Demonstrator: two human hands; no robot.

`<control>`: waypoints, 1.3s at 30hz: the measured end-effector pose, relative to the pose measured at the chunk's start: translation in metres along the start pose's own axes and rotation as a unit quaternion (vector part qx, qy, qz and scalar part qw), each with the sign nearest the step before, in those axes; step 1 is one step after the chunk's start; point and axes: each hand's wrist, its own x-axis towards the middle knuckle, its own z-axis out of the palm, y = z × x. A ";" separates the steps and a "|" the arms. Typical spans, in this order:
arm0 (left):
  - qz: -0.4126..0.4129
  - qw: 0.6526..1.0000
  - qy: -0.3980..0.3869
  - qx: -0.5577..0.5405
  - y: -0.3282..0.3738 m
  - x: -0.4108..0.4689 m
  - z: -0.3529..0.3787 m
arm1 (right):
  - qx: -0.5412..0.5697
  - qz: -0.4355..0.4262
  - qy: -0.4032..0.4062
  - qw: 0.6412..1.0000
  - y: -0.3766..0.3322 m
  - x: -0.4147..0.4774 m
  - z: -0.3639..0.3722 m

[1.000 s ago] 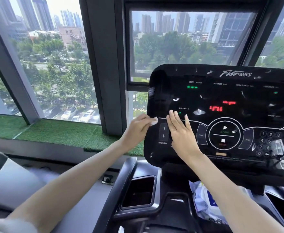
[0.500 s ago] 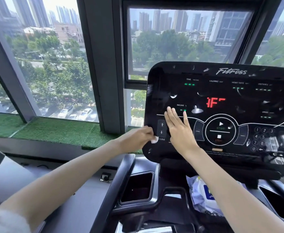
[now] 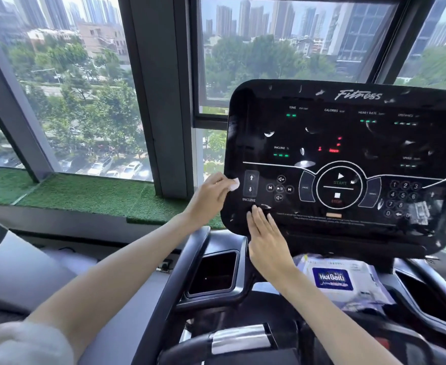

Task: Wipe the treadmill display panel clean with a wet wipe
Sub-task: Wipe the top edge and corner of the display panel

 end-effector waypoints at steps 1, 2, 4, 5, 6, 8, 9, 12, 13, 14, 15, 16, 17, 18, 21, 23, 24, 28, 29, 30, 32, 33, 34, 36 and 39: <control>0.031 0.999 -0.034 0.008 0.003 -0.008 0.005 | -0.001 -0.001 -0.006 1.000 -0.001 -0.004 0.001; 0.069 0.994 -0.081 0.021 0.006 -0.017 0.010 | 0.002 0.001 -0.006 1.000 -0.001 -0.006 0.001; 0.075 0.991 -0.112 0.025 0.003 -0.026 0.011 | 0.010 0.020 -0.003 1.000 0.001 -0.010 -0.002; 0.032 0.997 -0.071 0.004 0.000 -0.025 0.012 | 0.015 0.035 -0.005 0.999 0.002 -0.011 -0.004; -0.012 1.000 -0.009 -0.014 -0.003 -0.023 0.013 | 0.019 0.050 -0.007 0.999 0.004 -0.012 -0.005; -0.054 0.997 0.040 -0.031 0.002 -0.025 0.019 | 0.022 0.067 -0.010 0.997 0.005 -0.015 -0.004; -0.028 0.999 0.016 -0.024 0.006 -0.030 0.025 | 0.019 0.067 -0.011 0.997 0.006 -0.017 -0.002; 0.027 0.999 -0.042 -0.012 0.012 -0.047 0.036 | 0.016 0.060 -0.007 0.998 0.008 -0.019 -0.001; -0.021 0.999 0.002 -0.035 0.011 -0.047 0.036 | 0.018 0.056 0.001 0.998 0.009 -0.018 -0.001; -0.074 0.993 0.066 -0.056 0.010 -0.047 0.038 | 0.023 0.054 0.004 0.998 0.010 -0.017 -0.001; -0.110 0.986 0.108 -0.069 0.011 -0.047 0.041 | 0.028 0.052 0.001 0.998 0.011 -0.016 -0.001; -0.114 0.985 0.112 -0.070 0.017 -0.049 0.044 | 0.029 0.051 0.000 0.998 0.012 -0.017 0.000; -0.080 0.992 0.079 -0.061 0.022 -0.053 0.049 | 0.027 0.047 0.005 0.999 0.013 -0.018 0.001; -0.033 0.998 0.033 -0.041 0.026 -0.058 0.053 | 0.024 0.042 0.008 0.999 0.013 -0.019 0.002; -0.091 0.991 0.065 -0.069 0.025 -0.062 0.056 | 0.031 0.035 0.008 0.999 0.015 -0.020 0.005; -0.173 0.968 0.161 -0.087 0.028 -0.062 0.060 | 0.032 0.036 0.012 0.999 0.015 -0.020 0.006; -0.168 0.969 0.159 -0.083 0.033 -0.063 0.064 | 0.034 0.038 0.016 0.999 0.014 -0.020 0.006; -0.124 0.983 0.112 -0.071 0.043 -0.072 0.076 | 0.051 0.038 0.027 0.998 0.015 -0.021 0.008; -0.179 0.968 0.156 -0.085 0.043 -0.071 0.076 | 0.052 0.039 0.028 0.997 0.015 -0.021 0.008; -0.225 0.951 0.193 -0.089 0.044 -0.070 0.077 | 0.055 0.039 0.027 0.997 0.016 -0.021 0.008; -0.211 0.958 0.174 -0.090 0.055 -0.070 0.081 | 0.066 0.038 0.028 0.997 0.017 -0.021 0.008; -0.164 0.972 0.141 -0.088 0.058 -0.071 0.083 | 0.074 0.037 0.031 0.996 0.017 -0.021 0.007; -0.139 0.978 0.126 -0.088 0.058 -0.073 0.085 | 0.080 0.036 0.034 0.996 0.018 -0.021 0.007; -0.201 0.959 0.173 -0.096 0.054 -0.072 0.082 | 0.083 0.036 0.034 0.995 0.019 -0.021 0.007; -0.216 0.955 0.189 -0.078 0.052 -0.071 0.083 | 0.081 0.037 0.027 0.996 0.018 -0.021 0.008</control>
